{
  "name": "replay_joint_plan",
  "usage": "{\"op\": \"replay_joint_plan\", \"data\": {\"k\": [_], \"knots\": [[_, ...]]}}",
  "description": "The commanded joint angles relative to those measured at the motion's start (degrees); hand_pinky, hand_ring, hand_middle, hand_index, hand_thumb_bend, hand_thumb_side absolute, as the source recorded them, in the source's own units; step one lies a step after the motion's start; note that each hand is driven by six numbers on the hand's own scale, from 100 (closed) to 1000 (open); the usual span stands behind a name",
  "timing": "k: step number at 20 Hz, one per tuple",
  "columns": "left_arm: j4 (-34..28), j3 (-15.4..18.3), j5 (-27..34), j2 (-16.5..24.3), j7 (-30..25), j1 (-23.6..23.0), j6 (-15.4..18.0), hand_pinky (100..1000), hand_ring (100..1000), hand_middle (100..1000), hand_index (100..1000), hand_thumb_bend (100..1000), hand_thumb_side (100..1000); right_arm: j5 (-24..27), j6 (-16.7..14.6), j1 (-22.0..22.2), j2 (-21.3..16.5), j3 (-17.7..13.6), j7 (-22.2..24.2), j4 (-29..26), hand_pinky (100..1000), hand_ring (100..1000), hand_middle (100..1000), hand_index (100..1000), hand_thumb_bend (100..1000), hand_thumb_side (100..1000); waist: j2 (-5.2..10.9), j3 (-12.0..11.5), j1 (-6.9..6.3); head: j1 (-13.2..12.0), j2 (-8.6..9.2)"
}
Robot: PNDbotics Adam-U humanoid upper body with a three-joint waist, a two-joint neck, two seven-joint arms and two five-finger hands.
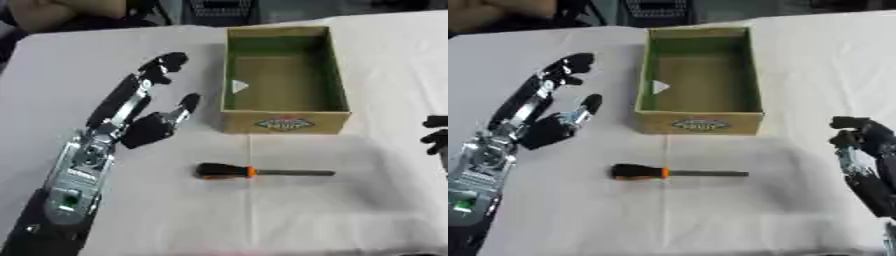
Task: Pick up objects on the table and place them in the box.
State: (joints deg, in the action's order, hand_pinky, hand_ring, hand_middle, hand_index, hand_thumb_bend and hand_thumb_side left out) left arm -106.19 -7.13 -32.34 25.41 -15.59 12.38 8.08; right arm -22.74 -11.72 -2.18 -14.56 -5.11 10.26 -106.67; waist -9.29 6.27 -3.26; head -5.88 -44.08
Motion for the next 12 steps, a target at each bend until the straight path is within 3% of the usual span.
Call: {"op": "replay_joint_plan", "data": {"k": [1, 12], "knots": [[-1.1, -1.2, -1.2, 3.3, -1.8, 1.0, 0.7, 834, 928, 946, 955, 380, 717, 0.2, -0.1, -0.8, -0.7, 0.0, 0.3, -1.0, 502, 599, 686, 795, 114, 783, 0.61, 0.3, 0.02, -0.7, -0.03], [3.1, -5.3, -0.3, 5.5, -5.4, 3.5, 0.1, 757, 823, 861, 936, 404, 699, 0.1, -0.2, -0.8, -0.8, 0.2, 0.7, -1.0, 503, 597, 682, 795, 111, 784, 0.69, 0.8, -0.17, -0.6, -0.03]]}}
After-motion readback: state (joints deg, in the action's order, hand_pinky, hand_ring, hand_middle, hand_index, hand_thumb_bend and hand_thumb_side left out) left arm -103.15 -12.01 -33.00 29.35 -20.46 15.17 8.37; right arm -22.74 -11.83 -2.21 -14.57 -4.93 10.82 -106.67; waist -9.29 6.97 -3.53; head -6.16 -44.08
